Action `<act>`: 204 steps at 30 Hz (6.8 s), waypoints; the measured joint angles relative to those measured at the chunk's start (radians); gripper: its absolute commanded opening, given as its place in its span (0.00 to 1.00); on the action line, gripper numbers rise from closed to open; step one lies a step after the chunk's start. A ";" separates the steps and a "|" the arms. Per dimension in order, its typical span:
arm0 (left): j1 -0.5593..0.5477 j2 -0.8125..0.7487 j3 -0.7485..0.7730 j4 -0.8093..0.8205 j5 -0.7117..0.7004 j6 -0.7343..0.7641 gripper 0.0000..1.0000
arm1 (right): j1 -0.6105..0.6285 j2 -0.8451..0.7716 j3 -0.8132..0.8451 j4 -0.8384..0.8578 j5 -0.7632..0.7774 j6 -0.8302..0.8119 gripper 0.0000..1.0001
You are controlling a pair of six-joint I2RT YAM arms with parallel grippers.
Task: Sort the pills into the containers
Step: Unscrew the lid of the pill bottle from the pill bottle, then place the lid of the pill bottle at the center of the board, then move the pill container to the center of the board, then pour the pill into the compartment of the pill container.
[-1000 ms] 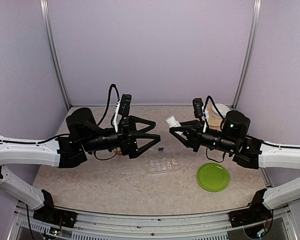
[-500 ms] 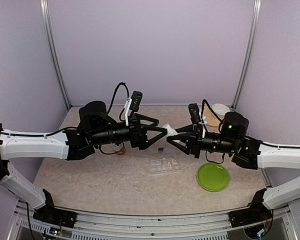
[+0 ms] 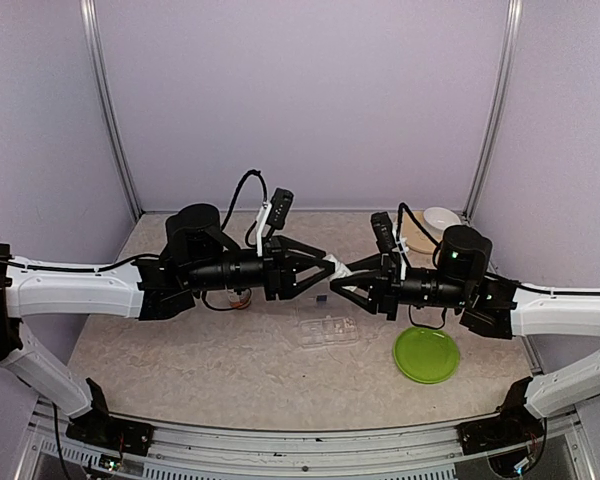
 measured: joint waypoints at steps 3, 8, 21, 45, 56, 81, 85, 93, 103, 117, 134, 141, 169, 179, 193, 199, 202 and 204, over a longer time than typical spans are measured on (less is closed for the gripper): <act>0.000 0.003 0.000 0.000 0.007 -0.001 0.39 | 0.000 0.000 0.000 -0.002 0.000 -0.002 0.00; 0.001 0.009 0.000 0.000 0.011 0.000 0.32 | 0.000 0.000 0.000 -0.006 -0.004 -0.008 0.00; 0.001 -0.014 -0.029 0.035 -0.062 -0.103 0.28 | 0.000 -0.005 -0.013 -0.006 0.037 -0.053 0.00; -0.030 -0.113 -0.267 -0.180 -0.567 -0.116 0.29 | 0.000 -0.121 -0.150 0.017 0.155 -0.108 0.00; -0.021 0.089 -0.309 -0.156 -0.674 -0.089 0.27 | 0.000 -0.139 -0.151 0.016 0.163 -0.103 0.00; -0.008 0.291 -0.313 -0.092 -0.690 -0.081 0.54 | 0.000 -0.217 -0.220 0.004 0.177 -0.069 0.00; -0.008 0.291 -0.298 -0.093 -0.689 -0.080 0.57 | 0.000 -0.217 -0.221 0.000 0.181 -0.069 0.00; -0.009 0.322 -0.248 -0.102 -0.694 -0.075 0.58 | 0.000 -0.217 -0.222 0.000 0.185 -0.066 0.01; -0.029 0.389 -0.166 -0.127 -0.694 -0.056 0.58 | 0.000 -0.217 -0.232 -0.018 0.193 -0.047 0.01; -0.072 0.420 -0.105 -0.155 -0.659 -0.049 0.57 | 0.000 -0.146 -0.236 -0.103 0.234 -0.012 0.00; -0.097 0.420 -0.089 -0.157 -0.606 -0.034 0.57 | 0.001 0.002 -0.218 -0.175 0.233 -0.002 0.00; -0.061 0.354 -0.120 -0.157 -0.607 -0.042 0.58 | 0.001 0.088 -0.161 -0.194 0.233 -0.002 0.00; -0.052 0.304 -0.142 -0.157 -0.608 -0.056 0.64 | 0.011 0.324 -0.031 -0.261 0.253 -0.010 0.00; -0.051 0.296 -0.142 -0.157 -0.608 -0.056 0.64 | 0.011 0.369 -0.020 -0.298 0.275 -0.022 0.00; -0.051 0.295 -0.142 -0.157 -0.608 -0.057 0.64 | 0.011 0.394 0.034 -0.358 0.301 -0.035 0.00; -0.048 0.294 -0.142 -0.157 -0.608 -0.057 0.64 | 0.011 0.403 0.038 -0.384 0.308 -0.042 0.00; -0.048 0.294 -0.142 -0.157 -0.608 -0.058 0.64 | 0.011 0.412 0.044 -0.398 0.309 -0.042 0.00; -0.048 0.294 -0.142 -0.157 -0.608 -0.058 0.64 | 0.011 0.417 0.049 -0.405 0.309 -0.042 0.00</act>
